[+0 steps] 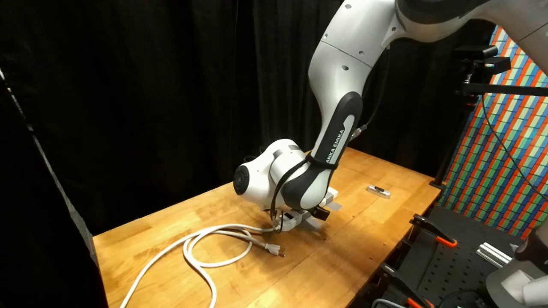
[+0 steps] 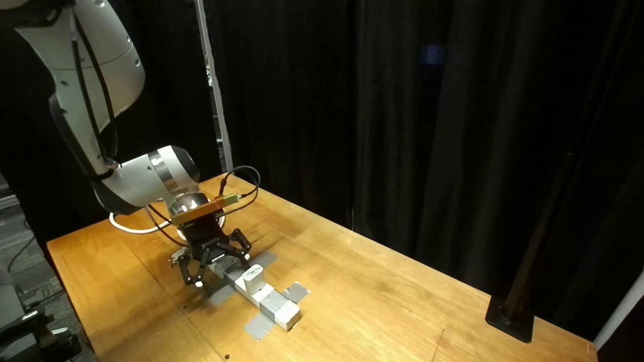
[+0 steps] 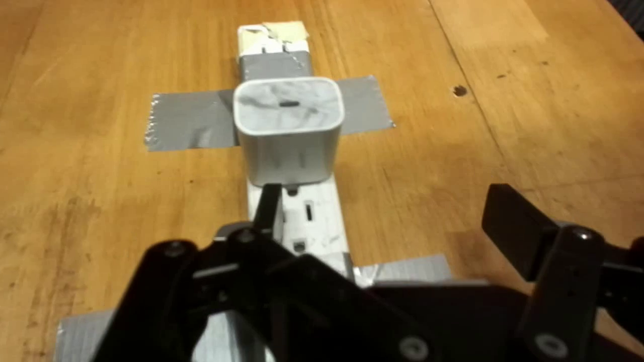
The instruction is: Plug the charger head into the extension cable
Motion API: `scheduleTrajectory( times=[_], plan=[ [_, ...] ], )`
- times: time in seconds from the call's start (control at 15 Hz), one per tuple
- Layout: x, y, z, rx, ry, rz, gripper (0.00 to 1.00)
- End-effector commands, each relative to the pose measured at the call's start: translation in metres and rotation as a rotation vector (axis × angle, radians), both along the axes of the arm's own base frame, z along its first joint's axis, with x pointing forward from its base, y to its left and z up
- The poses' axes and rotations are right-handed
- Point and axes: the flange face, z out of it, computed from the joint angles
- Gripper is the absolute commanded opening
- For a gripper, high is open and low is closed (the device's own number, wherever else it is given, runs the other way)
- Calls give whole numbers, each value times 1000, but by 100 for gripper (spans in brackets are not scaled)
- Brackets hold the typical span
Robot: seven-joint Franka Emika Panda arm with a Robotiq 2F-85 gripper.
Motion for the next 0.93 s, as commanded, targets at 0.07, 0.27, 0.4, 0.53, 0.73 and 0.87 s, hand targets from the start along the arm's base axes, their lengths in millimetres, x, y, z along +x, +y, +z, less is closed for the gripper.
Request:
scheduleTrajectory(
  times=[0.07,0.27,0.4,0.53,0.73,0.87],
  plan=[
    [1,0,78,213,-13,-136,100],
    [16,-17,127,359,-47,-231,100],
    [28,-34,153,454,-96,-297,100],
    [37,-54,168,549,-133,-372,100],
    [45,-57,164,529,-126,-391,100],
    [44,-59,160,520,-122,-393,100]
  ],
)
